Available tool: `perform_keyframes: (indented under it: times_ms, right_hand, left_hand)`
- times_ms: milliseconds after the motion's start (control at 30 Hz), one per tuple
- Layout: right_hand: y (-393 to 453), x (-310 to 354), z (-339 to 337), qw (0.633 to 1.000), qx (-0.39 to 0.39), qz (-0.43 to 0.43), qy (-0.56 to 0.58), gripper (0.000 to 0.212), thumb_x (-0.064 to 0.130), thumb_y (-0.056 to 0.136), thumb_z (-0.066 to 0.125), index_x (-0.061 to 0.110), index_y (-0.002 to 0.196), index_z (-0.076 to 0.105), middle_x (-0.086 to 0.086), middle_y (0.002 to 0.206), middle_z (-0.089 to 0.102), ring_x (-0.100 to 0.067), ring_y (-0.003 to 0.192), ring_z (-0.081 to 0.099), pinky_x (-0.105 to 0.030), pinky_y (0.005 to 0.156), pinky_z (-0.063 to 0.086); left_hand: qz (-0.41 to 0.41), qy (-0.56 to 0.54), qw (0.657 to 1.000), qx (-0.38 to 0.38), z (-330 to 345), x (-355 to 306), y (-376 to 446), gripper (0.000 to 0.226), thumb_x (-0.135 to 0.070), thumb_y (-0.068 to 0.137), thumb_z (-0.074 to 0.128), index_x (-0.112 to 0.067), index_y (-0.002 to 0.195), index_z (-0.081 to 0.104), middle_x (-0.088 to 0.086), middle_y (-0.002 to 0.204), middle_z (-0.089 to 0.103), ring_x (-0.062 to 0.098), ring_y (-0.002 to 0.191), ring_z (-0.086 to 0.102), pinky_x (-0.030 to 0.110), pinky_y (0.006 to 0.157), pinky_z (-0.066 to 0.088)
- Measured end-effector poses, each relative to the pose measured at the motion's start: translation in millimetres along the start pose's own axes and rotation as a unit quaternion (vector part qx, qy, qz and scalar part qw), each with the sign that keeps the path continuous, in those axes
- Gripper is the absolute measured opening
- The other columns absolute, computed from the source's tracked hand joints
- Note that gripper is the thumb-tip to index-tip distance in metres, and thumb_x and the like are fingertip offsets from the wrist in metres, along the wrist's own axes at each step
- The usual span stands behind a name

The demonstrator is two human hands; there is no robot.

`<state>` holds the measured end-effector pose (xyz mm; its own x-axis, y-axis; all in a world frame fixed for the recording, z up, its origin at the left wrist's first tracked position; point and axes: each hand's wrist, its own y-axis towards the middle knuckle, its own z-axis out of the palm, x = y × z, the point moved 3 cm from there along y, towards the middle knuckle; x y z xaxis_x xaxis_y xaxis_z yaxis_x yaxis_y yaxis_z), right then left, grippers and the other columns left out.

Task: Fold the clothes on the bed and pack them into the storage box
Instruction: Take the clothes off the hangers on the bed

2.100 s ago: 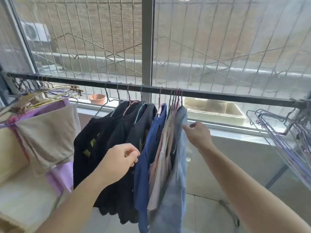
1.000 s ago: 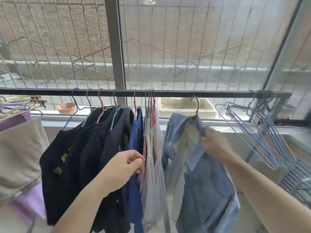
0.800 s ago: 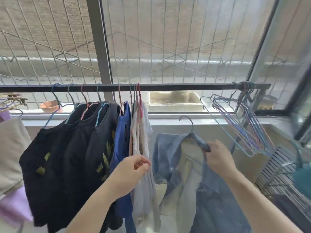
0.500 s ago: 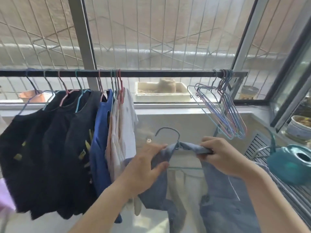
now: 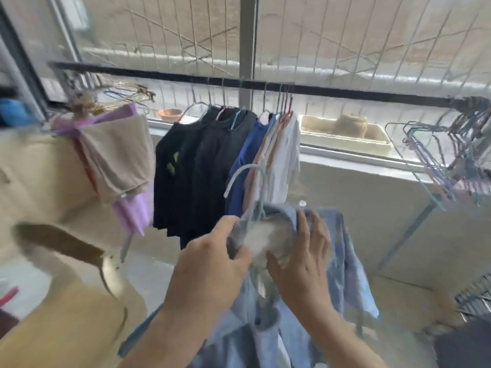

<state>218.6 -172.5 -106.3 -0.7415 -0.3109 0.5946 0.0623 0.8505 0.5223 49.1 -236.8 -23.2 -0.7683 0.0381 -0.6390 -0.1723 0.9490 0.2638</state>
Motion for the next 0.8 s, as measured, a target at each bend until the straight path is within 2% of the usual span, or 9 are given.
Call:
perform_keyframes:
  times_ms: [67,200,267,333,433,500,633,733,800]
  right_hand:
    - [-32.0,24.6,27.1,0.998,0.001,-0.005,0.055,0.091,0.013,0.082,0.074,0.024,0.154,0.020,-0.013,0.160,0.021,-0.030,0.149,0.017,-0.050,0.120,0.020]
    - [-73.1,96.2,62.7,0.989,0.038,-0.100,0.105,0.085,-0.013,0.065,0.062,0.010,0.145,0.043,-0.017,0.143,0.047,-0.036,0.132,0.042,-0.046,0.111,0.035]
    - [-98.6,141.6,77.7,0.981,0.079,-0.116,0.132,0.071,-0.014,0.067,0.055,0.009,0.134,0.058,-0.011,0.128,0.063,-0.035,0.118,0.057,-0.034,0.101,0.039]
    - [-132.6,196.0,89.1,0.971,0.096,-0.164,0.144,0.054,-0.009,0.068,0.050,0.007,0.116,0.068,-0.010,0.110,0.071,-0.035,0.100,0.066,-0.031,0.088,0.041]
    - [-173.0,276.2,103.7,0.947,0.112,-0.266,0.143,0.036,-0.005,0.071,0.049,0.003,0.101,0.067,-0.012,0.092,0.070,-0.036,0.081,0.063,-0.037,0.069,0.043]
    - [-201.4,330.5,117.1,0.925,0.165,-0.285,0.188,0.031,-0.006,0.079,0.048,0.005,0.101,0.066,-0.007,0.091,0.066,-0.031,0.082,0.059,-0.033,0.068,0.037]
    - [-255.3,421.4,148.7,0.889,0.294,-0.095,0.336,0.036,-0.004,0.088,0.052,0.017,0.114,0.064,0.006,0.094,0.060,-0.014,0.086,0.055,-0.030,0.077,0.043]
    - [-306.3,476.7,182.9,0.832,0.361,0.025,0.421,0.030,0.009,0.091,0.048,0.026,0.111,0.063,0.001,0.095,0.064,-0.011,0.076,0.058,-0.027,0.064,0.044]
    - [-341.0,521.2,204.3,0.786,0.388,0.045,0.479,0.024,0.017,0.091,0.046,0.031,0.104,0.060,0.002,0.097,0.063,-0.014,0.082,0.057,-0.030,0.070,0.043]
  left_hand:
    - [-0.030,0.009,0.999,-0.016,-40.1,29.5,-39.2,0.030,-0.033,0.089,0.058,-0.042,0.117,0.054,-0.009,0.068,0.059,0.009,0.071,0.058,0.031,0.065,0.049]
    - [-0.094,0.042,0.993,-0.056,-135.3,100.3,-140.9,0.036,-0.038,0.082,0.059,-0.043,0.117,0.060,-0.019,0.069,0.061,0.005,0.070,0.057,0.016,0.059,0.042]
    - [-0.120,0.068,0.986,-0.091,-179.8,132.0,-190.3,0.040,-0.044,0.078,0.055,-0.045,0.118,0.058,-0.018,0.071,0.062,0.007,0.071,0.059,0.026,0.066,0.047]
    - [-0.143,0.116,0.973,-0.140,-226.8,160.3,-245.3,0.041,-0.048,0.075,0.044,-0.044,0.115,0.054,-0.013,0.081,0.064,0.017,0.079,0.062,0.035,0.071,0.051]
    - [-0.165,0.219,0.945,-0.178,-289.0,196.6,-313.0,0.021,-0.034,0.083,0.040,-0.033,0.098,0.056,-0.013,0.077,0.054,0.014,0.073,0.053,0.035,0.060,0.041]
    - [-0.168,0.250,0.928,-0.221,-336.6,214.5,-351.3,0.014,-0.028,0.085,0.040,-0.028,0.087,0.053,-0.011,0.069,0.048,0.013,0.065,0.045,0.033,0.056,0.033]
    - [-0.139,0.348,0.872,-0.314,-431.9,251.7,-415.7,0.022,-0.036,0.086,0.047,-0.016,0.086,0.058,-0.006,0.069,0.049,0.023,0.065,0.051,0.034,0.056,0.037]
    - [-0.109,0.470,0.834,-0.268,-491.7,283.6,-447.7,0.029,-0.041,0.097,0.055,-0.013,0.094,0.062,0.001,0.078,0.054,0.029,0.071,0.057,0.042,0.055,0.046]
    - [-0.116,0.539,0.802,-0.229,-528.7,310.4,-466.2,0.024,-0.036,0.099,0.056,-0.013,0.097,0.061,0.006,0.081,0.055,0.033,0.071,0.060,0.045,0.051,0.048]
